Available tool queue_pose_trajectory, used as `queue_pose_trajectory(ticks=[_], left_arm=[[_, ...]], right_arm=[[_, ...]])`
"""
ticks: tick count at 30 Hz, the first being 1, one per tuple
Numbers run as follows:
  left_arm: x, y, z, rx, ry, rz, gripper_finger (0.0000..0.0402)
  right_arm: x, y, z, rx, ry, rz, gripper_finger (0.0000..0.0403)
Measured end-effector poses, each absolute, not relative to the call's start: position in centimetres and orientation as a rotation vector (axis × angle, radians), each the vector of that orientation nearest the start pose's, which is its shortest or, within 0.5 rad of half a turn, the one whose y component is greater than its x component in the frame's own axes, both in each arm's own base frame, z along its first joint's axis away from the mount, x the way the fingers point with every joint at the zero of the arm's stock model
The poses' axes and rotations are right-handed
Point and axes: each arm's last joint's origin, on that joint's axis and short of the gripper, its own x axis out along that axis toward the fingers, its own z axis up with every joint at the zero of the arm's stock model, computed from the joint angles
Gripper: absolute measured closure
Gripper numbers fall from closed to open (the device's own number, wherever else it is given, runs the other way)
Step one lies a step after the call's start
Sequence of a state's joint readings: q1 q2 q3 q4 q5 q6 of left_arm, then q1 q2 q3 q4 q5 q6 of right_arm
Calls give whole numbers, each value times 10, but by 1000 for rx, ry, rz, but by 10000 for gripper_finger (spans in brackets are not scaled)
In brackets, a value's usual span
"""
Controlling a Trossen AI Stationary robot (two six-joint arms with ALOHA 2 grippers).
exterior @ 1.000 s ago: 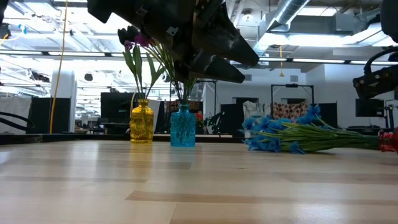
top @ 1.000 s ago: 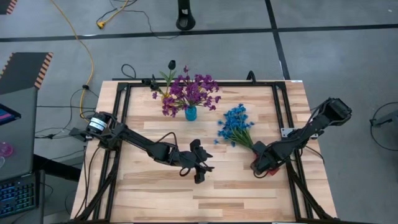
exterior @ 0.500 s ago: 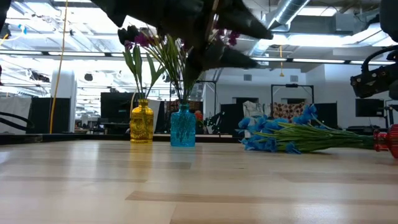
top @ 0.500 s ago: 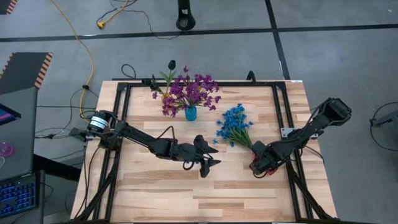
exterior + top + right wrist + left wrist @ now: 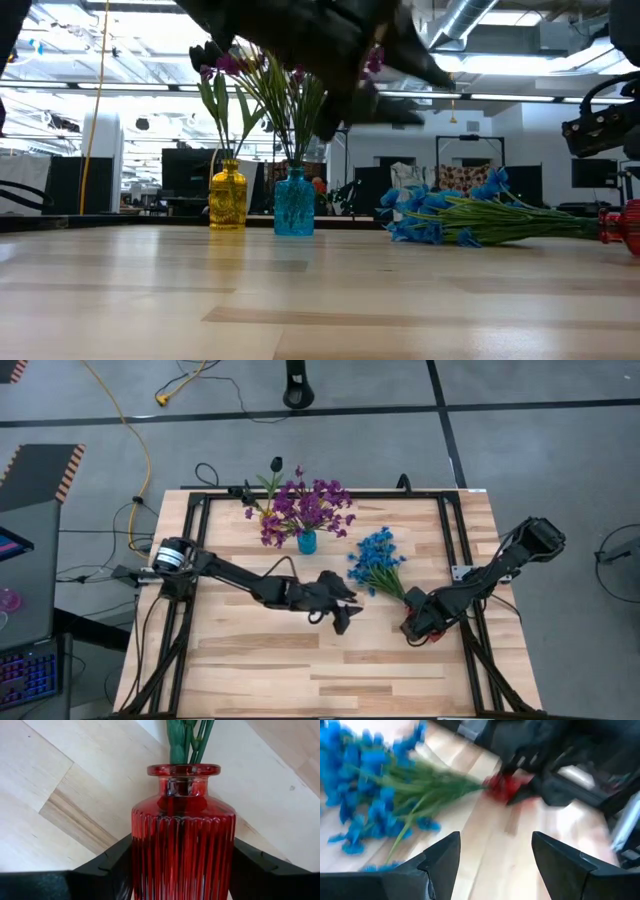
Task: Sort flowers into vase by color
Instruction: Adjust the red vase with flowers
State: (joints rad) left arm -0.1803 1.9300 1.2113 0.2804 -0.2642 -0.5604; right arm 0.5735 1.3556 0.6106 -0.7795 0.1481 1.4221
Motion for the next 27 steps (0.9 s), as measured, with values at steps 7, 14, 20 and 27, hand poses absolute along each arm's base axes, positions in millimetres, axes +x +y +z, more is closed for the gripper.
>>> queue_pose_trajectory(ticks=[7, 14, 20, 27], left_arm=[[438, -69, 174, -351, 551, 223, 168], [440, -68, 148, -295, 688, 306, 168], [442, -55, 138, -247, 689, 395, 168], [445, -36, 135, -269, 689, 424, 168]], right_arm=[[162, 99, 143, 620, 1312, -672, 138], [162, 100, 143, 619, 1309, -669, 136], [164, 101, 143, 629, 1291, -657, 135], [169, 102, 144, 619, 1195, -644, 134]])
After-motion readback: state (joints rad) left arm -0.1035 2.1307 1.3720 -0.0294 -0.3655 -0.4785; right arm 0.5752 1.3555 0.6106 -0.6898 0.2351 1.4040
